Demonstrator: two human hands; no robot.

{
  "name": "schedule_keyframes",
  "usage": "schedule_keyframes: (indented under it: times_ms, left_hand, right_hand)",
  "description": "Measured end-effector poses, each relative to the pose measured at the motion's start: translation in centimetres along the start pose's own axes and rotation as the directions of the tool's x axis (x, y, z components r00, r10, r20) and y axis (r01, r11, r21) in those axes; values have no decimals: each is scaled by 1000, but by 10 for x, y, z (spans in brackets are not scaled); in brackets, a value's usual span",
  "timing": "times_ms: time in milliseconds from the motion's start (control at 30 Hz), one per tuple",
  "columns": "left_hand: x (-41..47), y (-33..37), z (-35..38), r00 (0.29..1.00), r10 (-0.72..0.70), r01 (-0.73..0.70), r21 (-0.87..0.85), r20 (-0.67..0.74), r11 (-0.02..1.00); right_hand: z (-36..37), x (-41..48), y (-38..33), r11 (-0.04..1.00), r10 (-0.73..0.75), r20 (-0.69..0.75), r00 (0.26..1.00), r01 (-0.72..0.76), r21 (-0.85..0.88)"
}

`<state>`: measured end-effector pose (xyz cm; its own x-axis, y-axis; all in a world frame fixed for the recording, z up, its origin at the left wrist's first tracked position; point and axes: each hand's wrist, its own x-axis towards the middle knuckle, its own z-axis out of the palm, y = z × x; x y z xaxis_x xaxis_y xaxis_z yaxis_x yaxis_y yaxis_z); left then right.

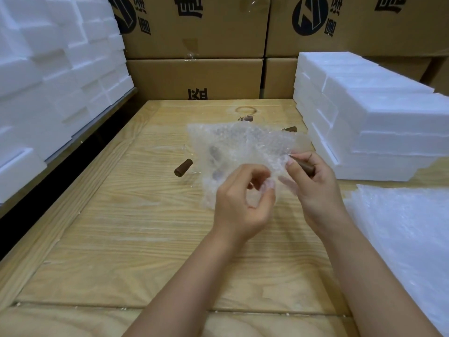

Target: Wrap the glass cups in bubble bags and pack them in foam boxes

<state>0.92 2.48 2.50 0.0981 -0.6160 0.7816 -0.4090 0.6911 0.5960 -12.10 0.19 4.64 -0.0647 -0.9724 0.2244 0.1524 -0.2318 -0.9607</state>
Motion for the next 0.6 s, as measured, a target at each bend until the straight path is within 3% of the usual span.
schedule_keyframes:
  times_ms: [133,200,267,333,400,500,600]
  left_hand:
    - [-5,7,1,976,147,-141,-46,162,989]
    - [0,7,-5,980,186,-188,28,67,982]
    - [10,3,-14,980,156,-139,136,-120,981]
    - [23,-8,-28,969,7,26,131,-248,991]
    - [30,-20,-42,940,-244,250,-8,-239,968]
    - [32,-30,-51,833,-550,521,-255,-53,814]
    - [33,-34,-49,725,-662,667,-433,190,606]
  right_hand:
    - [0,1,1,989,109,-28,994,-106,100]
    - [-3,4,0,974,159,-59,986,-147,171]
    - [-7,7,0,956,180,-55,982,-161,246]
    - [-12,10,0,931,207,-14,978,-193,310]
    - [-17,12,-1,896,229,50,972,-231,379]
    - [-21,12,-4,867,234,126,964,-265,422]
    - [-23,13,-4,858,242,145,959,-282,430]
